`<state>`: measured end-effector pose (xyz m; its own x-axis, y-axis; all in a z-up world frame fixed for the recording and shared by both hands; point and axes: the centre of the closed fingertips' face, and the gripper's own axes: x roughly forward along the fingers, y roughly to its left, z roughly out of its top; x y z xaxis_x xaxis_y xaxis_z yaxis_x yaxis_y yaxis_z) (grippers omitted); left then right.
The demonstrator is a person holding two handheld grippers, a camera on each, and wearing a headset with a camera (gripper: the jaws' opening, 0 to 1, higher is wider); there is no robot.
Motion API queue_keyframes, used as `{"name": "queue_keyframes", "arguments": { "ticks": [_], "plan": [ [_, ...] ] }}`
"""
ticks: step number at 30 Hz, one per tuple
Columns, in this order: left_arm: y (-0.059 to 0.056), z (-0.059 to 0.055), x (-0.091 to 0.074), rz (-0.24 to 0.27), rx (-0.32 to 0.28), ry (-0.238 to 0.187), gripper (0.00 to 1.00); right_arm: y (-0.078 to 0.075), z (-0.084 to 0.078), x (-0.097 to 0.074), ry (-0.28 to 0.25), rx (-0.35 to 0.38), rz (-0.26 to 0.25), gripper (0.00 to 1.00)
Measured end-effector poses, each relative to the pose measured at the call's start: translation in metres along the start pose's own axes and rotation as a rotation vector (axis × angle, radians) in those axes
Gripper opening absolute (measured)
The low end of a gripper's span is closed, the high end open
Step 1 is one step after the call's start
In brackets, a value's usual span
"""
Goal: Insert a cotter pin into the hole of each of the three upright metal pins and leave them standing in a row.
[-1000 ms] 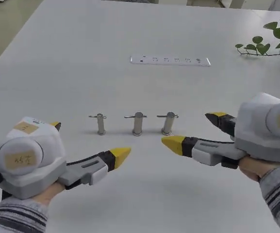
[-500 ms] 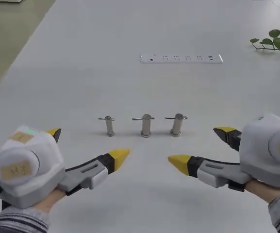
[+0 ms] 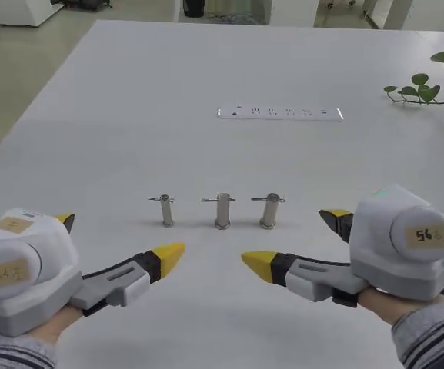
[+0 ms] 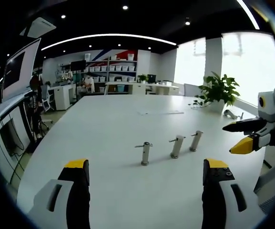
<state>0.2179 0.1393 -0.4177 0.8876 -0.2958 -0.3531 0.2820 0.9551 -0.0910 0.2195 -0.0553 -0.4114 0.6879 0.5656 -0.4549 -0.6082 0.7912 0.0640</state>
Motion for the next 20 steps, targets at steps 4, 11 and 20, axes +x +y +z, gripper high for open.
{"name": "queue_keyframes", "arguments": {
  "ticks": [4, 11, 20],
  "plan": [
    [-0.002, -0.003, -0.001, 0.003, 0.006, -0.015, 0.99, -0.001, 0.002, 0.003, -0.027, 0.005, 0.001, 0.83],
    [-0.003, 0.001, 0.002, -0.012, 0.011, -0.035, 0.99, -0.001, -0.002, 0.017, -0.041, -0.005, -0.006, 0.83],
    [0.001, -0.003, 0.005, 0.006, 0.015, -0.013, 0.99, 0.008, -0.018, 0.022, -0.001, -0.032, 0.022, 0.83]
  ]
}}
